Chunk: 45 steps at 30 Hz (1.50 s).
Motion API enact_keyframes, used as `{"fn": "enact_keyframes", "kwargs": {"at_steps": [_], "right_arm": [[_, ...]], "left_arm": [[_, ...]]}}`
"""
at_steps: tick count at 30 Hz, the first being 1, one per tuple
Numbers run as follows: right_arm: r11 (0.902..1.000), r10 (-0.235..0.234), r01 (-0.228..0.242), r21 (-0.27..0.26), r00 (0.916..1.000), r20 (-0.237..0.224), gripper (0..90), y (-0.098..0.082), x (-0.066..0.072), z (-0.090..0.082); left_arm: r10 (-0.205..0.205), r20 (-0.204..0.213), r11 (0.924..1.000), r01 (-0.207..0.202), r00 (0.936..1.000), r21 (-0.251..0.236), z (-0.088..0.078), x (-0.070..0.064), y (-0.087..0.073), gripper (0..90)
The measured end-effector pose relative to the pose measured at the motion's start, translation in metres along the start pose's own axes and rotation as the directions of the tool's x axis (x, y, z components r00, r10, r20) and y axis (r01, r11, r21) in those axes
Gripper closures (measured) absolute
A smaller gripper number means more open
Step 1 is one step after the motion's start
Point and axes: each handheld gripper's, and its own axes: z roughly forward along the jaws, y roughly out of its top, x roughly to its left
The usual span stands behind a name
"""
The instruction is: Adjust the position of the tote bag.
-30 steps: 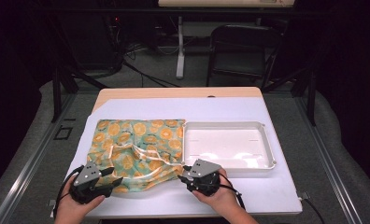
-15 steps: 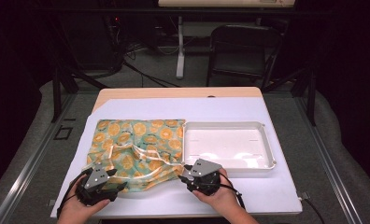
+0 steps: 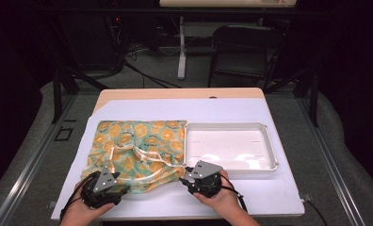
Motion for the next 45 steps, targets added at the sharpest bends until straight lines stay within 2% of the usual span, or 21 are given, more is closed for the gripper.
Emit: {"fn": "enact_keyframes", "kwargs": {"at_steps": [4,8,9,15,16,18,21,25,26,29,32,33,38,39,41,45], "right_arm": [[1.0,0.001,-0.001,-0.001,1.0,0.0,56.6,0.0,0.0002,0.0001],[1.0,0.002,-0.002,0.001,1.0,0.002,56.6,-0.0004,0.0004,0.0004],[1.0,0.001,-0.001,0.002,1.0,0.003,56.5,-0.0004,0.0004,0.0004],[1.0,0.002,-0.002,0.003,1.0,-0.004,55.2,-0.0009,0.0004,0.0011],[1.0,0.004,-0.004,0.0,1.0,-0.001,55.1,-0.0011,0.0006,0.0013],[1.0,0.004,-0.004,0.0,1.0,0.002,55.0,-0.0011,0.0006,0.0012],[1.0,0.003,-0.003,-0.001,1.0,0.004,54.9,-0.0011,0.0009,0.0013],[1.0,-0.001,0.001,0.004,1.0,0.001,54.9,-0.0012,0.001,0.0014],[1.0,0.0,0.0,0.002,1.0,0.001,54.9,-0.0013,0.0013,0.0015],[1.0,-0.001,0.001,0.001,1.0,0.001,54.8,-0.0012,0.0016,0.0015],[1.0,0.0,0.0,-0.003,1.0,0.001,54.8,-0.0012,0.0019,0.0015],[1.0,-0.002,0.002,-0.005,1.0,0.0,54.8,-0.0012,0.0019,0.0015],[0.9999,-0.004,0.004,-0.011,1.0,0.0,54.6,-0.0012,0.0023,0.0014],[0.9999,-0.004,0.004,-0.011,1.0,0.0,54.6,-0.0012,0.0023,0.0014],[0.9999,-0.005,0.005,-0.011,1.0,0.002,54.5,-0.0012,0.0025,0.0015],[0.9999,-0.006,0.006,-0.009,1.0,0.002,54.4,-0.0013,0.003,0.0015]], "left_arm": [[0.009,-0.024,0.9999,-0.008,0.9997,0.006,0.0024,0.0002,-0.001,40.9],[0.009,-0.015,0.9999,-0.008,0.9999,0.006,0.0025,-0.0002,-0.0007,42.8],[0.021,-0.003,0.9997,-0.021,0.9998,0.014,0.0021,-0.0001,0.0,43.9],[0.03,-0.016,0.9995,-0.03,0.9994,0.012,0.0033,-0.0016,0.0003,50.5],[0.024,-0.022,0.9997,-0.024,0.9995,0.011,0.003,-0.0014,0.0003,53.7],[0.011,-0.01,0.9999,-0.011,0.9999,0.0,0.0026,-0.0004,0.0002,54.7],[0.002,-0.017,1.0,-0.002,0.9999,-0.002,0.0027,-0.0005,0.0,58.1],[0.004,-0.026,1.0,-0.004,0.9996,-0.002,0.0038,-0.001,0.0,60.7],[0.0,-0.008,1.0,0.0,1.0,0.001,0.0035,-0.0002,0.0004,63.9],[-0.001,-0.004,1.0,0.001,1.0,-0.002,0.0027,0.0014,0.0007,70.6],[0.0,-0.022,1.0,0.0,0.9998,-0.008,0.0025,0.0019,-0.0001,74.4],[-0.002,-0.014,1.0,0.002,0.9999,0.002,0.0015,0.0027,0.0,76.1],[-0.025,-0.003,0.9996,0.025,0.9997,-0.016,-0.0006,0.0045,-0.0001,84.5],[-0.032,-0.009,0.9991,0.032,0.9994,-0.027,-0.0001,0.0042,-0.0005,84.5],[-0.027,0.002,0.9995,0.027,0.9996,-0.015,-0.0016,0.0057,-0.0001,87.4],[-0.036,0.012,0.9991,0.036,0.9993,-0.024,-0.0018,0.0071,-0.0002,89.7]]}}
